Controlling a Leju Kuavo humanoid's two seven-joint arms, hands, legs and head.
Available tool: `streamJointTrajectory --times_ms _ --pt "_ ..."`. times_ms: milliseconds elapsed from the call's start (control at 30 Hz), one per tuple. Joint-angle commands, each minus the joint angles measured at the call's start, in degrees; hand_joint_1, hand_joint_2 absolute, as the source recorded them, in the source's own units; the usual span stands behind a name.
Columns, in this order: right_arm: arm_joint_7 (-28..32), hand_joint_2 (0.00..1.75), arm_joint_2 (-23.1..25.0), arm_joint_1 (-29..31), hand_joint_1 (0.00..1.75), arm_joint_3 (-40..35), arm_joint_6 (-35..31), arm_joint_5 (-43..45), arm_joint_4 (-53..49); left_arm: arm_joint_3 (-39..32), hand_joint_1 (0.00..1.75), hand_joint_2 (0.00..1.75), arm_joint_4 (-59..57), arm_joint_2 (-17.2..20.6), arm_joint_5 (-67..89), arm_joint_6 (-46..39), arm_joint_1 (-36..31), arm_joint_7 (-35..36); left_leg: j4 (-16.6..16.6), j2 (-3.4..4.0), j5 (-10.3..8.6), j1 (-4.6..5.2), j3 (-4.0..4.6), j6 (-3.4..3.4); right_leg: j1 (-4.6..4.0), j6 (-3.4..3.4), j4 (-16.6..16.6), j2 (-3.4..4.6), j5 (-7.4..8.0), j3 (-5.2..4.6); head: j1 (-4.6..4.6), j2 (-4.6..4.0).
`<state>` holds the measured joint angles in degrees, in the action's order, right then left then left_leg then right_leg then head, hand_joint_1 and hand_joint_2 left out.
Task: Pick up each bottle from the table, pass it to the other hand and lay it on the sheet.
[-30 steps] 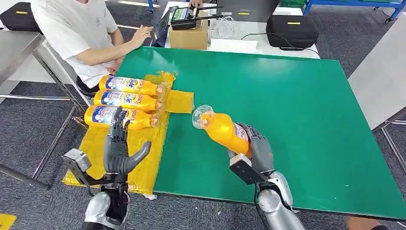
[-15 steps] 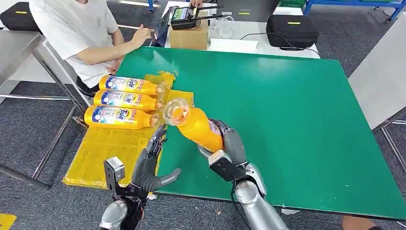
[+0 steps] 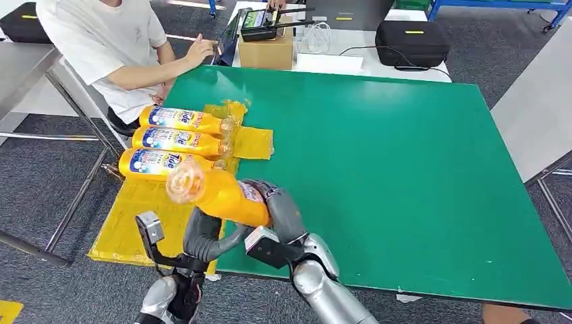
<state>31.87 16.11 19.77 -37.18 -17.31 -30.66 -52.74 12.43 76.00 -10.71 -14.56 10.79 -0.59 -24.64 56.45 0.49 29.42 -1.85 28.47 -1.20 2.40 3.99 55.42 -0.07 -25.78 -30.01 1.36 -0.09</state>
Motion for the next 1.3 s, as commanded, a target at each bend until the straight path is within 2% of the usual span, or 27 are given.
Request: streamJointTrajectory --times_ms 33,100,167,433,633,800,1033,1200,1233,1267,1300 --pt "-0.5 1.75 -0.5 3.0 1.75 -5.2 -0.3 0.6 6.5 -3.7 0.00 1.75 -0.1 -1.4 -1.6 -3.8 -2.6 -0.7 -0.1 -0.10 0.00 -0.04 -0.07 0.13 -0.08 -0.20 -0.1 -0.07 -0.01 0.13 -0.02 0.00" --pt "-1.0 1.75 -0.4 3.4 1.75 -6.3 -0.3 0.0 8.3 -4.8 0.00 1.75 0.0 -1.7 -6.5 -1.5 -3.0 0.3 -0.1 -0.02 0.01 -0.04 -0.08 0.11 -0.07 -0.18 -0.1 0.00 0.01 0.11 -0.02 0.00" --pt "-1.2 1.75 -0.3 3.8 1.75 -7.4 -0.5 -0.8 9.8 -4.2 0.00 1.75 0.3 -1.1 -6.6 -1.0 -3.3 0.6 -0.2 -0.05 0.01 -0.05 -0.25 0.19 -0.11 -0.33 -0.2 0.00 0.01 0.29 -0.02 0.00" --pt "-2.4 1.75 0.2 4.1 1.75 -9.1 0.1 -1.7 12.2 -4.6 0.00 1.75 0.9 -1.4 -7.9 -0.8 -3.3 0.0 -0.1 -0.10 -0.01 -0.03 -0.08 0.10 -0.07 -0.16 -0.1 -0.08 -0.01 0.09 0.00 0.00" --pt "-3.0 1.75 0.2 3.6 1.75 -10.5 -0.1 -2.9 14.3 -5.3 0.00 1.75 1.3 -1.2 -8.9 -0.6 -3.3 0.5 -0.2 -0.21 -0.02 -0.09 -0.23 0.17 -0.16 -0.31 -0.3 -0.18 -0.01 0.31 -0.02 0.00" --pt "-2.9 1.75 0.5 4.3 1.69 -10.3 0.6 -2.3 15.7 -2.4 0.00 1.75 1.1 0.1 -8.8 4.3 -2.6 1.3 -0.1 -0.15 -0.02 -0.04 -0.14 0.12 -0.09 -0.22 -0.1 -0.13 -0.02 0.16 0.00 0.00" --pt "-3.4 1.75 0.5 4.6 1.62 -10.7 0.0 -3.5 15.1 -1.7 0.00 1.75 0.8 0.1 -5.0 3.1 -2.8 -0.7 -0.2 -0.18 -0.02 -0.07 -0.20 0.18 -0.14 -0.32 -0.2 -0.14 0.00 0.24 0.00 0.00" --pt "-3.5 1.75 0.8 4.7 1.68 -11.5 -1.4 -4.7 15.7 -2.5 0.00 1.75 -3.8 -0.2 -5.4 1.0 -5.1 1.8 -0.1 -0.19 -0.02 -0.04 -0.12 0.13 -0.09 -0.23 -0.1 -0.16 -0.02 0.16 -0.02 0.00" --pt "-3.5 1.75 0.8 4.7 1.61 -11.5 -1.4 -4.7 15.7 -2.5 0.05 1.75 -3.8 -0.2 -5.4 1.0 -5.1 1.8 -0.2 -0.22 -0.04 -0.06 -0.17 0.16 -0.12 -0.30 -0.2 -0.18 -0.01 0.22 0.00 0.00" --pt "-3.3 1.75 1.1 4.9 1.38 -11.6 -2.1 -4.8 15.8 -2.5 1.12 1.75 -4.7 -0.6 -6.1 1.1 -5.5 1.9 -0.1 -0.17 -0.02 -0.04 -0.15 0.12 -0.09 -0.23 -0.2 -0.14 -0.02 0.18 0.00 0.00" --pt "-3.4 1.75 1.3 4.9 0.30 -11.5 -2.4 -4.5 15.9 -2.6 1.68 1.75 -5.1 -0.7 -7.8 1.9 -5.6 2.8 -0.2 -0.20 -0.03 -0.06 -0.20 0.16 -0.12 -0.31 -0.2 -0.16 -0.01 0.24 -0.02 0.00"
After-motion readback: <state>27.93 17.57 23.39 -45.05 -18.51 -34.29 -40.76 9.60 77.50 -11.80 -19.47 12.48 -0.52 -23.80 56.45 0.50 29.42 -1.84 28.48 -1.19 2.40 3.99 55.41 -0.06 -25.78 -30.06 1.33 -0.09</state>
